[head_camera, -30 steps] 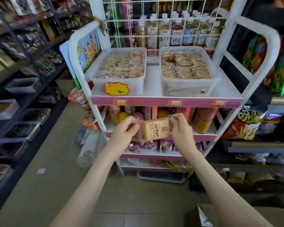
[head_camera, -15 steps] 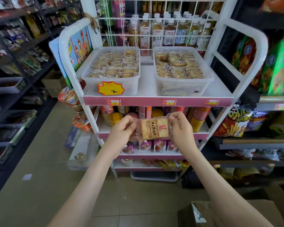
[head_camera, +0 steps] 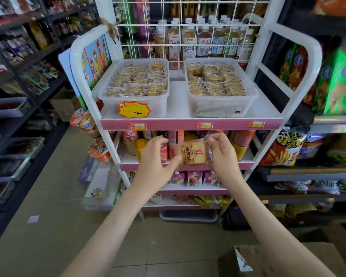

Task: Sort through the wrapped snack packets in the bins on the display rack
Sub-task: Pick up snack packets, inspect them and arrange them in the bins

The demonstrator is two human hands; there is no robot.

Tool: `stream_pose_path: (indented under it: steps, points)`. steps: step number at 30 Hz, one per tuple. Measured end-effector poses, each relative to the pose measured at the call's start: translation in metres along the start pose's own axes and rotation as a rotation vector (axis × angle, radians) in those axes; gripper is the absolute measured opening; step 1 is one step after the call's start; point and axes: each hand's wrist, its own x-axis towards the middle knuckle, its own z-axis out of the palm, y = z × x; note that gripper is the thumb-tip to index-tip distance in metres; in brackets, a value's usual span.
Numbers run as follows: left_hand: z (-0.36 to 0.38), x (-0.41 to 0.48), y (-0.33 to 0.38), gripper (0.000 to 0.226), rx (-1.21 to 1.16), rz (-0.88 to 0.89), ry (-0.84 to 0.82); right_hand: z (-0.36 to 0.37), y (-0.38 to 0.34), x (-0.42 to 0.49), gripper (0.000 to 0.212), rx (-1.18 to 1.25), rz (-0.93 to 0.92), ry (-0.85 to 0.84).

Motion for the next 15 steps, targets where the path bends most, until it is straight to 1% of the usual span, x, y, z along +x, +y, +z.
stream_pose_path:
  steps: [1,2,3,4,6,8,9,11,13,14,15]
  points:
    - [0.001,-0.002,0.003,0.074,0.098,0.101,-0.021,0.0,-0.003,0.0,0.019,-0.037,-0.034,-0.011]
    - [0.004,-0.003,0.005,0.089,0.225,0.199,-0.036,0.001,-0.006,-0.002,0.019,-0.074,-0.076,-0.031]
    - [0.008,-0.004,0.007,0.095,0.337,0.277,-0.035,0.003,-0.009,-0.003,0.019,-0.103,-0.117,-0.06]
    - [0.012,-0.003,0.008,0.091,0.394,0.308,-0.024,0.006,-0.012,-0.005,0.019,-0.122,-0.147,-0.102]
    - [0.018,0.0,0.012,0.073,0.343,0.261,0.009,0.008,-0.017,-0.009,0.02,-0.111,-0.182,-0.178]
    - [0.018,0.003,0.013,0.059,0.128,0.15,0.04,0.005,-0.018,-0.01,0.019,0.021,-0.169,-0.2]
    - [0.016,0.002,0.015,0.053,-0.04,0.076,0.024,0.003,-0.015,-0.008,0.019,0.09,-0.142,-0.19]
    - [0.011,0.0,0.018,0.044,-0.501,-0.055,-0.044,-0.004,-0.008,-0.002,0.019,0.116,-0.049,-0.19]
    - [0.011,-0.003,0.02,0.049,-0.911,-0.121,-0.083,-0.007,0.0,0.0,0.026,0.097,0.086,-0.302]
    - [0.013,-0.003,0.02,0.053,-1.058,-0.126,-0.093,-0.007,0.003,-0.001,0.03,0.153,0.148,-0.374]
    - [0.015,-0.003,0.021,0.057,-1.143,-0.124,-0.102,-0.007,0.005,-0.003,0.033,0.245,0.193,-0.427]
